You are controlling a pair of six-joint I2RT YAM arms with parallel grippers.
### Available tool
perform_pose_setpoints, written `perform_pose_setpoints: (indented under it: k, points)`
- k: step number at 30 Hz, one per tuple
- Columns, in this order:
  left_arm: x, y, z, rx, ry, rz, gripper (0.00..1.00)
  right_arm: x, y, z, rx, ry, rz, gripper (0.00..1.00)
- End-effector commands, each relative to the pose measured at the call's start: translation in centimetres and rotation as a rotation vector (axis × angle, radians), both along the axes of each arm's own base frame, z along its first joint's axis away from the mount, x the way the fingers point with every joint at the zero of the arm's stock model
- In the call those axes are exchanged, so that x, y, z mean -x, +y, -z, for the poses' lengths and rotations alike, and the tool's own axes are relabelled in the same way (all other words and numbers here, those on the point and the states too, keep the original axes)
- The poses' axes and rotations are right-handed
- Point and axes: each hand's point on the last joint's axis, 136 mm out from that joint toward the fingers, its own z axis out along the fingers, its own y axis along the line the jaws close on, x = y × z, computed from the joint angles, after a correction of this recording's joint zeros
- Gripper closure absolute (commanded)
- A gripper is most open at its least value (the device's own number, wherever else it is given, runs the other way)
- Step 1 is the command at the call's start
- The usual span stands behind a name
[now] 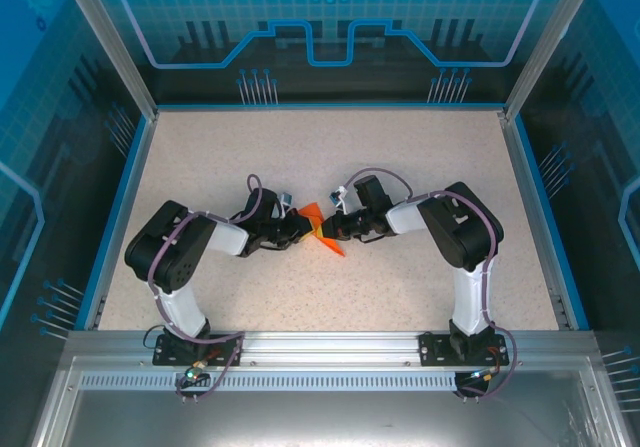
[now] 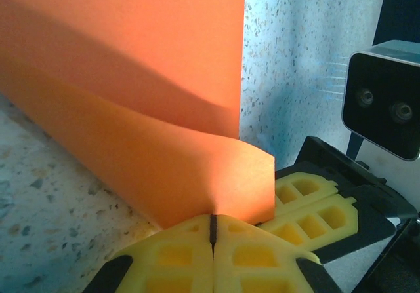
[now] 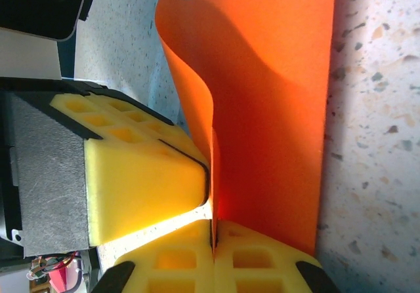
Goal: Fold a paper plane with a square sheet of paper (pick it up from the middle)
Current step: Fold the wing for the fifth time at the center of the table.
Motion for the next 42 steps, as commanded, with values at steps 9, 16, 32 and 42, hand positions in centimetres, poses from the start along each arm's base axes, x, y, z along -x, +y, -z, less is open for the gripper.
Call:
perform_pose_setpoints:
  k: [9, 16, 32, 42]
  points:
    - [0.3, 0.5, 2.1, -0.109, 0.057, -0.001, 0.97, 0.1, -0.6, 0.9, 0.068, 0.024, 0.000, 0.97]
    - [0.8, 1.2, 3.3, -0.150, 0.113, -0.025, 0.99, -0.1, -0.6, -0.5, 0.080, 0.003, -0.010, 0.89]
    - [0.8, 1.1, 3.6, -0.165, 0.144, -0.024, 1.00, 1.1, -1.8, -2.2, 0.182, 0.013, -0.079, 0.79]
    - [0.2, 0.5, 2.2, -0.128, 0.112, -0.010, 0.99, 2.1, -2.1, -0.9, 0.234, 0.040, -0.119, 0.83]
